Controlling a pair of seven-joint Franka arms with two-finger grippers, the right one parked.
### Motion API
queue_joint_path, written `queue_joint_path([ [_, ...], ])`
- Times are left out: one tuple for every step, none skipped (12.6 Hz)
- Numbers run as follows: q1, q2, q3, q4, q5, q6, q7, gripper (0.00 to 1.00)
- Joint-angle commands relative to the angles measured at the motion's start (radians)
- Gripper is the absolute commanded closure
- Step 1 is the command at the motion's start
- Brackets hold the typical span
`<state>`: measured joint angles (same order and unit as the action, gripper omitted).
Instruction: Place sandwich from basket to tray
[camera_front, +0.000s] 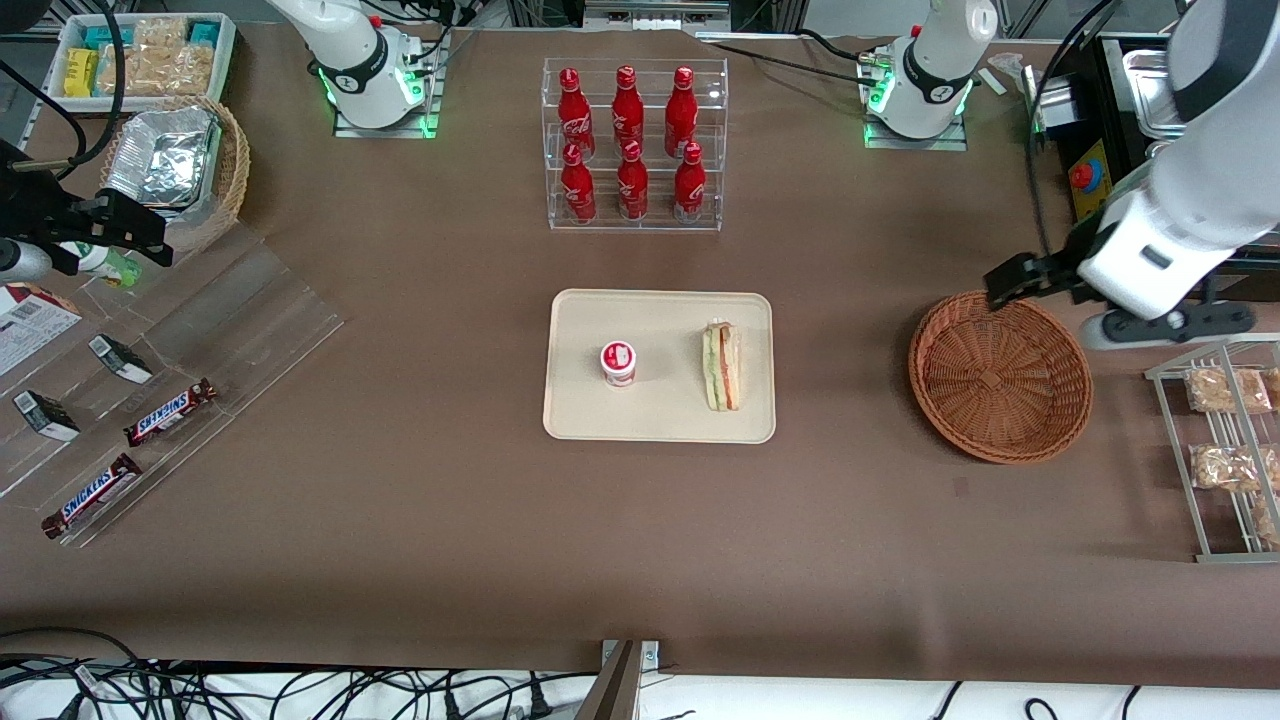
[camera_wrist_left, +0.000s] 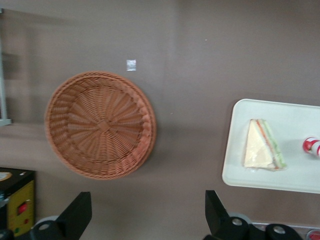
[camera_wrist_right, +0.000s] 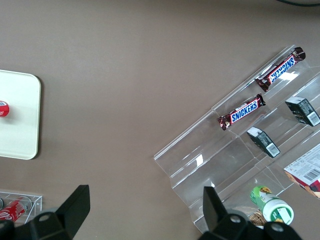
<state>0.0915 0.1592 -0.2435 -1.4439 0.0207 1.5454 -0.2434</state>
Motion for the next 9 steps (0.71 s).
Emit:
queue_joint_path([
  [-0.036,-0.076,0.088,-0.056,-0.039,-0.024,0.128,0.0],
  [-0.041,-0.092,0.107,-0.069,-0.042,-0.024,0.169,0.0],
  [-0.055,-0.111,0.125,-0.088,-0.044,-0.021,0.205,0.0],
  [-0.061,-0.118,0.147,-0.095,-0.044,-0.019,0.241,0.0],
  [-0.061,-0.119,0.153,-0.095,-0.044,-0.021,0.283,0.0],
  [-0.061,-0.119,0.154,-0.096,-0.042,-0.024,0.306,0.0],
  [-0.061,-0.119,0.154,-0.099,-0.042,-0.024,0.312,0.0],
  [-0.061,-0.119,0.154,-0.099,-0.036,-0.024,0.311,0.0],
  [-0.067,-0.119,0.154,-0.099,-0.035,-0.022,0.311,0.0],
])
